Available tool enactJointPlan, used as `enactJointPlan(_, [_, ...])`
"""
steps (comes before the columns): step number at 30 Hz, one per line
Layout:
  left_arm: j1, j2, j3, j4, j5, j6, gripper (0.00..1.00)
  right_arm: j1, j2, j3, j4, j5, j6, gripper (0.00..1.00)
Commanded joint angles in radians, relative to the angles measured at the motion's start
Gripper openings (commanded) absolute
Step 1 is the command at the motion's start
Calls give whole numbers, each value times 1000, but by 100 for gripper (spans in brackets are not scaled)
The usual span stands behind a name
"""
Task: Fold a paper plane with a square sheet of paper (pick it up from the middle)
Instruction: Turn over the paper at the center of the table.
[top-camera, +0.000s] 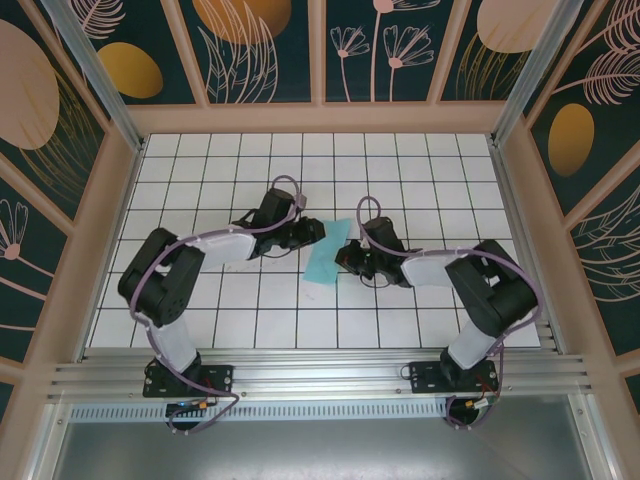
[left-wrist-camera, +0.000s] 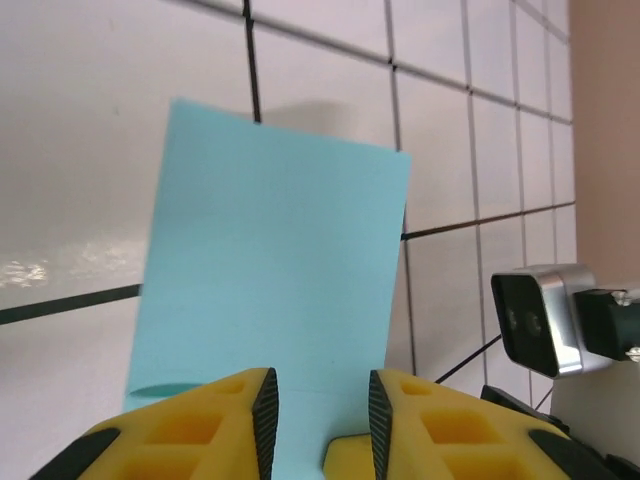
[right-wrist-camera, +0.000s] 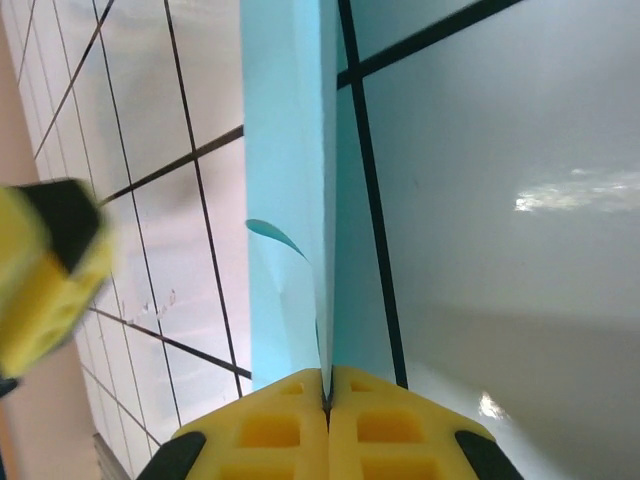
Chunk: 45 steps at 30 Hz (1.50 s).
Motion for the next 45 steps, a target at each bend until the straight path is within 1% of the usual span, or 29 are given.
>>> enactJointPlan(1, [3,-117,-49,-37,-145,-13,35,-3,-95,73,-218,103,-93,3])
enactJointPlan(4, [3,-193,-76,-63,-231,-7,37,7,-163,148,-424,221,-159,2])
enactJointPlan(7, [5,-266,-100,-86,-324,-4,40,30,-211,263,-655,359,-228,3])
enactJointPlan(9, [5,-315,-123,-88,-379,-7,40,57,-216,355,-822,493,-255,4])
enactJointPlan(13, [7,-394,-162,-89,-481,-19,42,91,-134,550,-1166,717,-222,3])
enactJointPlan(15, [7,-428,-181,-94,-532,-30,43,129,-50,665,-1382,873,-139,2])
enactJointPlan(17, [8,-457,-199,-95,-573,-39,44,158,34,765,-1549,949,-80,2])
enactJointPlan(20, [8,-498,-228,-105,-640,-64,46,186,178,872,-1665,955,-57,2])
enactJointPlan(21, [9,-513,-237,-109,-660,-76,46,202,219,895,-1676,964,-59,2])
enactJointPlan(24, [10,-579,-274,-121,-738,-119,47,237,339,961,-1662,906,-69,3])
enactJointPlan(29, [12,-733,-379,-118,-877,-189,47,273,491,1083,-1536,731,-162,5])
enactJointPlan(34, [17,-847,-434,-138,-949,-192,48,279,623,1192,-1467,591,-212,10])
enactJointPlan(36, [17,-865,-440,-143,-949,-182,49,280,640,1215,-1426,552,-215,14])
enactJointPlan(37, [17,-866,-439,-147,-945,-180,51,277,640,1215,-1391,520,-222,16])
enactJointPlan(39, [16,-858,-437,-149,-931,-170,51,270,630,1200,-1315,434,-236,18])
enactJointPlan(41, [17,-847,-435,-133,-899,-151,51,263,589,1157,-1222,373,-238,24])
enactJointPlan(42, [17,-840,-433,-127,-884,-143,51,260,564,1132,-1181,335,-240,25])
enactJointPlan(43, [17,-830,-430,-119,-864,-133,52,259,520,1098,-1133,322,-240,27])
enactJointPlan(44, [17,-817,-427,-106,-841,-122,52,255,471,1052,-1079,302,-246,38])
enactJointPlan(45, [16,-806,-426,-94,-823,-113,52,250,425,1007,-1021,273,-251,44])
